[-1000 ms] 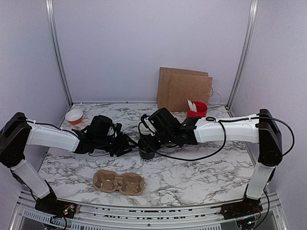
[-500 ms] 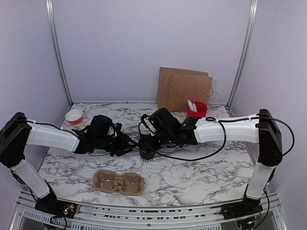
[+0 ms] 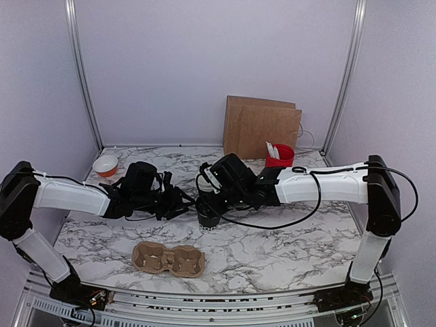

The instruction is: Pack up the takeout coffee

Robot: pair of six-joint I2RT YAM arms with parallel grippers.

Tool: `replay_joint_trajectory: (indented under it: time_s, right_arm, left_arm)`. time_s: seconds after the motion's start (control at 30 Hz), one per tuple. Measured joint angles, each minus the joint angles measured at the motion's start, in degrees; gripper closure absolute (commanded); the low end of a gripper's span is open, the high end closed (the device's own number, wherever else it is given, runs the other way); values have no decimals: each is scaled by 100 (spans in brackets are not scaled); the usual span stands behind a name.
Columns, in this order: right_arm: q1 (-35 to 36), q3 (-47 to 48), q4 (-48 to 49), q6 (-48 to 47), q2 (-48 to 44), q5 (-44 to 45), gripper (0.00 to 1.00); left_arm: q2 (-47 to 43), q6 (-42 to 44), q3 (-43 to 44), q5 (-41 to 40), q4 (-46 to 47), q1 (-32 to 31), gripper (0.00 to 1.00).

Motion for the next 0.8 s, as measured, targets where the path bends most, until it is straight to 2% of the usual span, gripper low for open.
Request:
replay_joint_trajectory:
  time_s: [0.43,0.8]
  right_arm:
    - [22,0,4,0,7,-4,27]
    - [20,-2,-9,0,17,103,27]
  left_arm:
    - [214,-94,-2,175,232,-7,60]
    - [452,-437,-96,444,901,20,78]
